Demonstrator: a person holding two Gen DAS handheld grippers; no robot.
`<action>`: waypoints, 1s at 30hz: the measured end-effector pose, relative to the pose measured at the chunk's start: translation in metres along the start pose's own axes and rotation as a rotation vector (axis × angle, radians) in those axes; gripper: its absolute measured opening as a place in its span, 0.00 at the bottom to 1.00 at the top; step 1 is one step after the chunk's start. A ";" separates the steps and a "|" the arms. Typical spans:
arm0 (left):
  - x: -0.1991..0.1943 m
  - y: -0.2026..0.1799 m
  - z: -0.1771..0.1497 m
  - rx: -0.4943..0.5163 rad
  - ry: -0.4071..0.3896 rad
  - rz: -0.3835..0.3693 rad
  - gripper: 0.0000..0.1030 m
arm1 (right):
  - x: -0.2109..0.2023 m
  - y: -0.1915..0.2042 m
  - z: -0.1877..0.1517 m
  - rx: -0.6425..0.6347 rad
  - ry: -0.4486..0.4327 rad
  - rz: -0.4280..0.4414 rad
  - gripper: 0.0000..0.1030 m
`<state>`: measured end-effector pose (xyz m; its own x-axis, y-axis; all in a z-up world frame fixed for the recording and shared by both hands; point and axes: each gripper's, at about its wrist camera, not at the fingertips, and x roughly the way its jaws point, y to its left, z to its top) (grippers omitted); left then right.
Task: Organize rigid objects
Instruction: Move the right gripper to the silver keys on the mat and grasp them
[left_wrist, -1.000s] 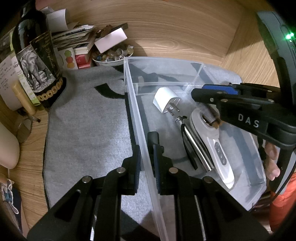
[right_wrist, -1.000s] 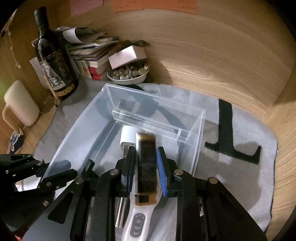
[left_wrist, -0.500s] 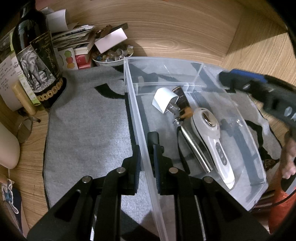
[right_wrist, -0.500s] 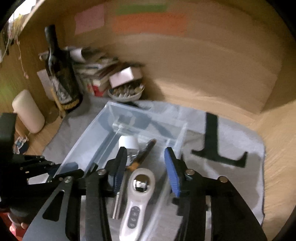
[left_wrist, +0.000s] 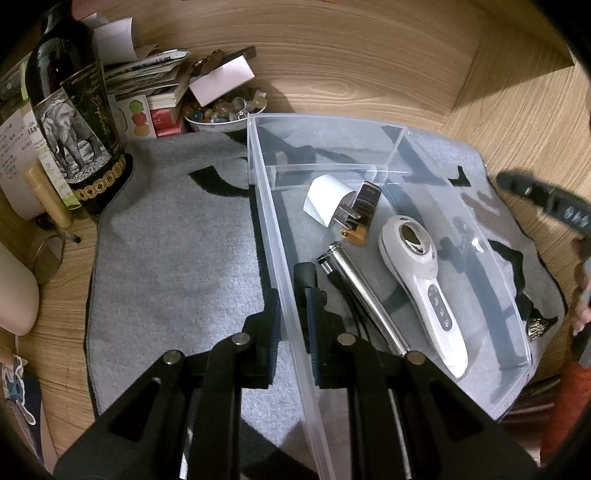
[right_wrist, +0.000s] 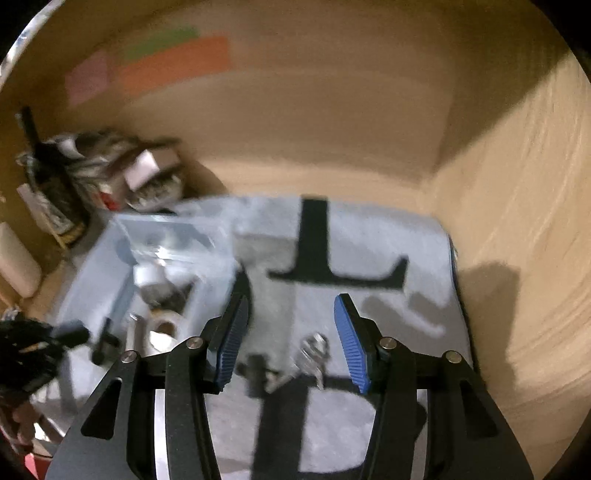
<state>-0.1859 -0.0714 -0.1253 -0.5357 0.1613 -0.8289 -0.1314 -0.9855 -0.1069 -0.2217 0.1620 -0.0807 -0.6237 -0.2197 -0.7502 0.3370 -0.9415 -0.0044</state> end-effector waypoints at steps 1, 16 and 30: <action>0.000 0.000 0.000 0.000 0.000 0.000 0.12 | 0.008 -0.004 -0.004 0.010 0.024 -0.010 0.44; 0.000 0.000 0.000 -0.001 0.000 -0.001 0.12 | 0.079 -0.010 -0.038 0.005 0.251 -0.032 0.44; 0.001 0.001 0.000 -0.001 -0.001 -0.003 0.12 | 0.074 -0.002 -0.042 -0.024 0.211 -0.048 0.24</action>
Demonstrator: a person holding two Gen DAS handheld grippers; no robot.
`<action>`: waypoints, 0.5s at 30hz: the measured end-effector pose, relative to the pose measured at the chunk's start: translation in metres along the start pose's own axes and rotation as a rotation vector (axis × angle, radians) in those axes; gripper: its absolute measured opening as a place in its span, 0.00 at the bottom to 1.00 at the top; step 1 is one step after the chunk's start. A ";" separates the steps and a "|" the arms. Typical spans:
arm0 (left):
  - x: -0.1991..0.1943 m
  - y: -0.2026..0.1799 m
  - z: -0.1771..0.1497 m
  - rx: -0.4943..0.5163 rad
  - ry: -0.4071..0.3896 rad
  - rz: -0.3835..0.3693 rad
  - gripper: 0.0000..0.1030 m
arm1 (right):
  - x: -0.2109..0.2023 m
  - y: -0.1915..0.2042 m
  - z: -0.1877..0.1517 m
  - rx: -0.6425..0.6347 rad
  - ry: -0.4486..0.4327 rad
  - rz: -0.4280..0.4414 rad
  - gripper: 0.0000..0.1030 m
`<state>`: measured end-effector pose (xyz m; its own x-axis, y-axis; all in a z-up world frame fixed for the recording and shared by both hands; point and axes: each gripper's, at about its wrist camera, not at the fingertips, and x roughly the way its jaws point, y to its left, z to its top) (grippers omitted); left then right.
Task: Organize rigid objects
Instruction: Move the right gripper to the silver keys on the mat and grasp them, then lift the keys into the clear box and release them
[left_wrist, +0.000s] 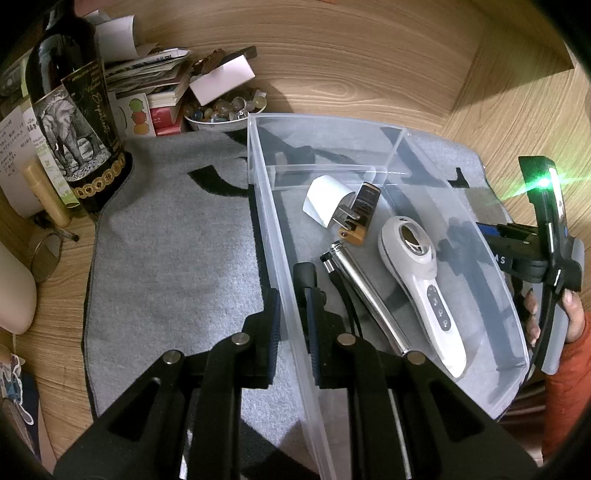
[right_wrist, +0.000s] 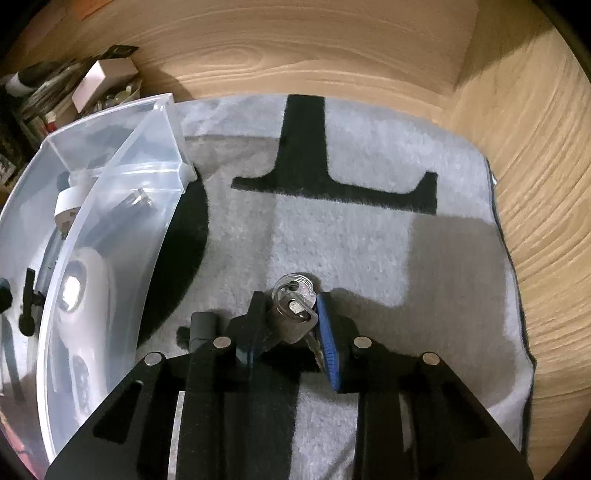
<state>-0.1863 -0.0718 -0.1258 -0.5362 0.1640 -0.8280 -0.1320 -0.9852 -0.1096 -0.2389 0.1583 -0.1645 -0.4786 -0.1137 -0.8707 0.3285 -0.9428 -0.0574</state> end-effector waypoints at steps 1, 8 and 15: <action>0.000 0.000 0.000 -0.001 0.000 -0.001 0.12 | -0.002 0.001 -0.002 -0.004 -0.009 -0.003 0.24; 0.000 0.001 0.000 0.000 0.000 0.000 0.12 | -0.014 -0.004 0.001 0.030 -0.054 0.023 0.24; 0.000 0.001 0.000 0.003 0.000 -0.002 0.12 | -0.039 -0.008 0.010 0.057 -0.140 0.037 0.24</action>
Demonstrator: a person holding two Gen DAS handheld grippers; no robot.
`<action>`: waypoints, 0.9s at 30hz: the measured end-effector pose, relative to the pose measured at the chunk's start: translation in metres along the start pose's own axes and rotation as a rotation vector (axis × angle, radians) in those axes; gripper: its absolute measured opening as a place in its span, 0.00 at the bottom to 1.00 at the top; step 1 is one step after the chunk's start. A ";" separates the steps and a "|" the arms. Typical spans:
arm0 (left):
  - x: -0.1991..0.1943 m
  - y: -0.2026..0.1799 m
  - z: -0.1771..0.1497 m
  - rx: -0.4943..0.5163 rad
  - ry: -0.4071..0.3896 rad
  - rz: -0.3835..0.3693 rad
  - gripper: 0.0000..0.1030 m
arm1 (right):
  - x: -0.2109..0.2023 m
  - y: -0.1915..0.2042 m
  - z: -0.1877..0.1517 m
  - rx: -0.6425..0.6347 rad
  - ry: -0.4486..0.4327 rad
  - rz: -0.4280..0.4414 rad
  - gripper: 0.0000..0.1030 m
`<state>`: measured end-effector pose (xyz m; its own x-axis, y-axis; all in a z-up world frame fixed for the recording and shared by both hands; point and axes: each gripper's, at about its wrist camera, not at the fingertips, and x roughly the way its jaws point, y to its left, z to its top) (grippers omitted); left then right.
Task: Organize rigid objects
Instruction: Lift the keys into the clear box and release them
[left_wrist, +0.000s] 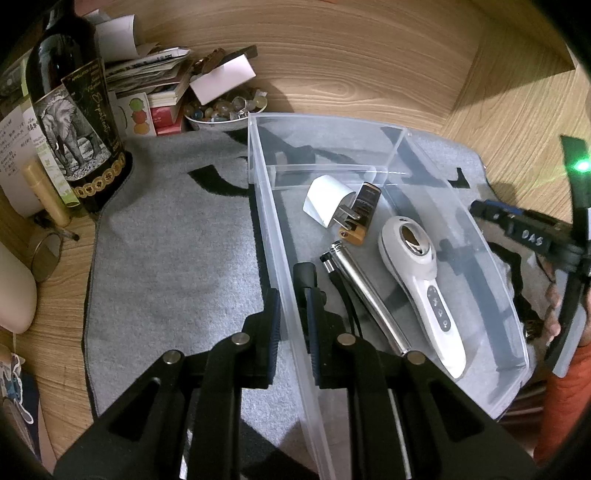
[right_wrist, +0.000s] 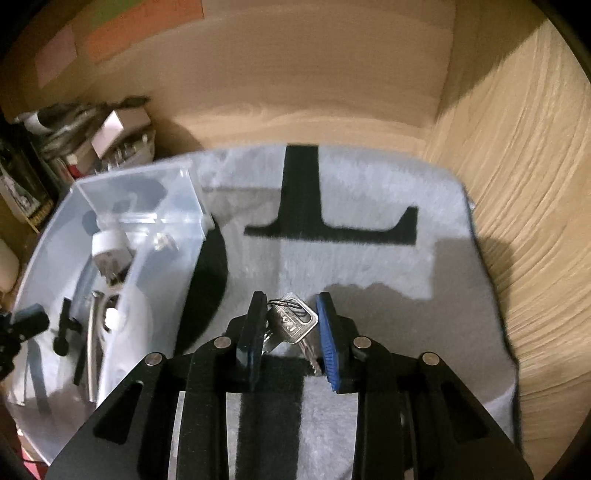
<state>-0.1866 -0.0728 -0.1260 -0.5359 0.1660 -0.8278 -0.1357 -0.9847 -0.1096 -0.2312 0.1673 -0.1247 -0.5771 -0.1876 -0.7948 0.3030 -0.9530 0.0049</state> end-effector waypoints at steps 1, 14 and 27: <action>0.000 0.000 0.000 0.000 0.000 0.000 0.12 | -0.003 0.001 0.003 -0.001 -0.010 0.000 0.24; 0.000 0.000 0.000 0.001 0.000 -0.001 0.12 | -0.075 0.031 0.028 -0.051 -0.206 0.071 0.24; 0.000 0.001 0.001 0.000 0.000 -0.003 0.12 | -0.084 0.096 0.028 -0.193 -0.233 0.210 0.24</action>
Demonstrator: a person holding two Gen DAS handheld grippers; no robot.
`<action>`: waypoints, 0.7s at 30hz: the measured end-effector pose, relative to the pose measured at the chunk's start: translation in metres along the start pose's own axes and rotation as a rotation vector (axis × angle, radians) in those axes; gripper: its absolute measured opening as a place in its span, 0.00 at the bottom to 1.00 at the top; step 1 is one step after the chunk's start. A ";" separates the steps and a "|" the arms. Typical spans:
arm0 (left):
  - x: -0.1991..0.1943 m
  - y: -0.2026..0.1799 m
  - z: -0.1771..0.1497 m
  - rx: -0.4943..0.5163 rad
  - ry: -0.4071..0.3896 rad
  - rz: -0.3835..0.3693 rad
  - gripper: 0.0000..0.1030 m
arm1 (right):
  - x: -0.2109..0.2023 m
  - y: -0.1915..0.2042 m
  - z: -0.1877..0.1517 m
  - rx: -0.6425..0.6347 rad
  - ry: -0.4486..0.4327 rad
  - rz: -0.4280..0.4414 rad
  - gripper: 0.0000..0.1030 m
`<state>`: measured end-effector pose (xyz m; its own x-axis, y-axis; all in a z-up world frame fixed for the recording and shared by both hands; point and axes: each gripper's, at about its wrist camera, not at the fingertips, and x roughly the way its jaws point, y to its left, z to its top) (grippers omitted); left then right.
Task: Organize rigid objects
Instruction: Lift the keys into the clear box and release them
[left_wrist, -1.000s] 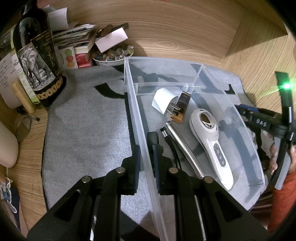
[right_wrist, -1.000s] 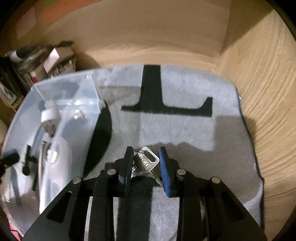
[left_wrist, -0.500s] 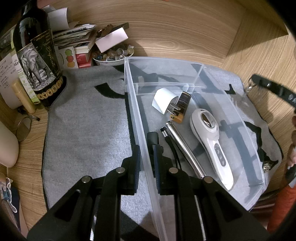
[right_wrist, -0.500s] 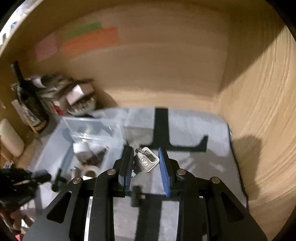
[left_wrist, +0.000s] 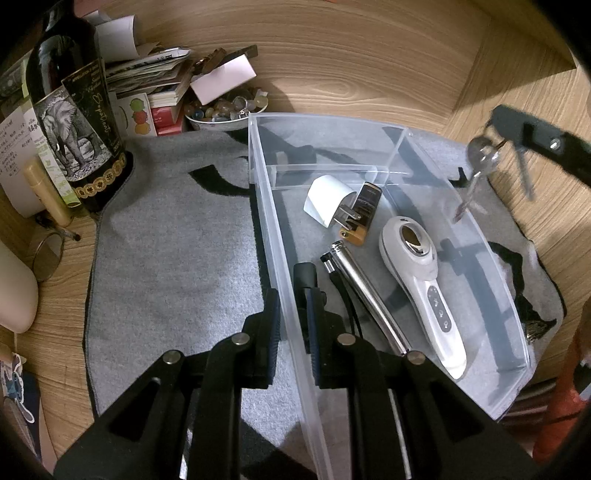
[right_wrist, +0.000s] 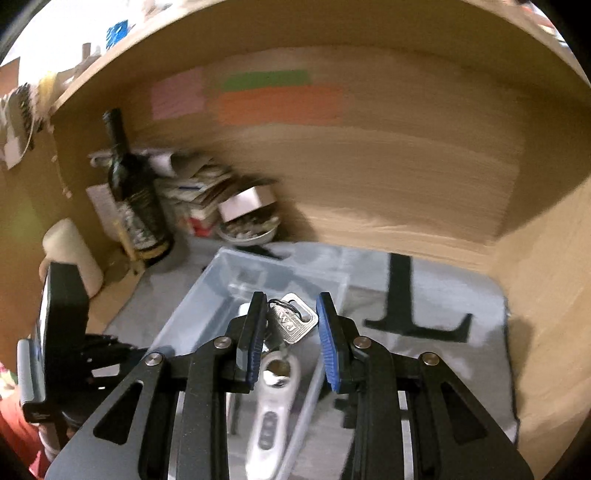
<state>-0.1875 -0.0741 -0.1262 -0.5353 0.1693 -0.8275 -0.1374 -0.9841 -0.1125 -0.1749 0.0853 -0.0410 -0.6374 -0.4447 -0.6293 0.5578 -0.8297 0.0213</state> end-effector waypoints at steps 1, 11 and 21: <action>0.000 0.000 0.000 0.000 0.000 0.000 0.12 | 0.004 0.004 -0.001 -0.008 0.009 0.006 0.24; 0.000 0.000 0.000 0.001 0.000 0.000 0.12 | 0.052 0.030 -0.013 -0.091 0.147 0.050 0.24; 0.000 -0.001 0.000 0.001 0.000 -0.001 0.12 | 0.082 0.029 -0.020 -0.114 0.265 0.041 0.25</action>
<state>-0.1869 -0.0735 -0.1259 -0.5349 0.1703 -0.8276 -0.1388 -0.9839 -0.1128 -0.2002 0.0318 -0.1076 -0.4603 -0.3607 -0.8112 0.6461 -0.7627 -0.0275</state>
